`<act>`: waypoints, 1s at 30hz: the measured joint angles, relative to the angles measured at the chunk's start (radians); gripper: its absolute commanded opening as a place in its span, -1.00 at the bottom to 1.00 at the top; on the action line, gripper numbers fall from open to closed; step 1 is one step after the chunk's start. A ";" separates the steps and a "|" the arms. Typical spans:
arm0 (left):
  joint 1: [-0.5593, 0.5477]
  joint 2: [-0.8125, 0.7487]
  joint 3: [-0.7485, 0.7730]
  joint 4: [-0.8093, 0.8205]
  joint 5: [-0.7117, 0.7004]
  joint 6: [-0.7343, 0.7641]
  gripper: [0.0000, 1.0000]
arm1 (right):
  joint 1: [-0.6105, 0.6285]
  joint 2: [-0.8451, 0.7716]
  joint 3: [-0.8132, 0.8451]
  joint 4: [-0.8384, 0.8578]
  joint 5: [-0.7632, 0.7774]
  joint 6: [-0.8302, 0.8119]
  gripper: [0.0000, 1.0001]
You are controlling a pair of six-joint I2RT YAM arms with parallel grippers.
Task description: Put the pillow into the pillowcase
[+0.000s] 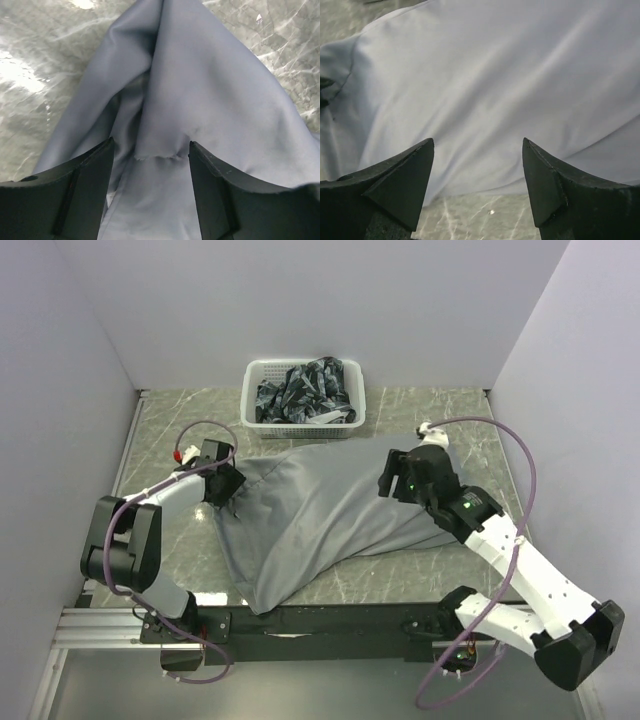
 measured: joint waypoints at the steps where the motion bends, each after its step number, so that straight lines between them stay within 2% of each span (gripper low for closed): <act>1: -0.001 0.008 0.000 0.009 0.000 0.000 0.32 | -0.051 -0.003 -0.008 0.001 -0.017 -0.009 0.56; 6: -0.012 0.019 0.000 0.057 0.012 -0.004 0.27 | -0.196 0.004 -0.050 0.035 -0.101 -0.044 0.55; 8: -0.014 0.019 0.000 0.078 0.016 -0.004 0.18 | -0.235 0.015 -0.061 0.048 -0.130 -0.053 0.56; 12: -0.018 0.034 0.000 0.109 0.019 -0.004 0.16 | -0.284 0.040 -0.084 0.082 -0.183 -0.065 0.56; 16: -0.018 0.068 -0.001 0.119 0.020 -0.005 0.11 | -0.308 0.050 -0.098 0.097 -0.223 -0.068 0.56; 27: -0.021 0.029 -0.001 0.089 -0.010 -0.005 -0.29 | -0.320 0.051 -0.100 0.127 -0.261 -0.068 0.56; 30: -0.021 0.024 -0.001 0.072 -0.020 -0.005 -0.31 | -0.322 0.051 -0.100 0.128 -0.266 -0.069 0.56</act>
